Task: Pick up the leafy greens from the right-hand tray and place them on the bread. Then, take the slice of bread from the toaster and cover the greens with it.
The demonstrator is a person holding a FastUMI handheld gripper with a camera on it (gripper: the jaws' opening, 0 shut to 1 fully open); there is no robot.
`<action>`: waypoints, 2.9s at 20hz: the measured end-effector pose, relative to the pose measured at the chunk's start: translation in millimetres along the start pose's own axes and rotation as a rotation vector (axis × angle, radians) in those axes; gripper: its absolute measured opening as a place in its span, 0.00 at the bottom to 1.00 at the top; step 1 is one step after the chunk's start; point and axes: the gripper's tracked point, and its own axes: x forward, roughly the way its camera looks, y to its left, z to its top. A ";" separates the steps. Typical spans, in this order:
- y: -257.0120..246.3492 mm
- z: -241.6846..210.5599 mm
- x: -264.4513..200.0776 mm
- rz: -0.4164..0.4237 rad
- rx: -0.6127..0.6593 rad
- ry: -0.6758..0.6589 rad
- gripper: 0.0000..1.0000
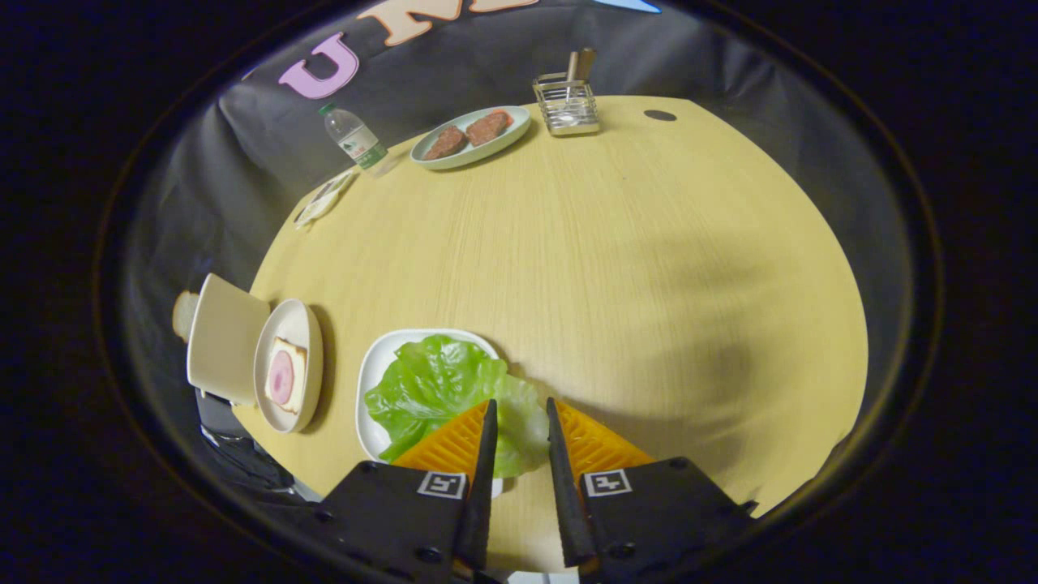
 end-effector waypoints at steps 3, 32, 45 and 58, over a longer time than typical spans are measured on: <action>1.5 3.5 -4.6 -0.011 0.051 0.016 0.16; 278.2 31.7 -107.0 0.474 0.012 -0.135 0.04; 352.3 -3.0 -19.5 0.525 0.388 0.011 0.04; 280.5 -36.9 25.6 0.180 0.292 -0.025 0.07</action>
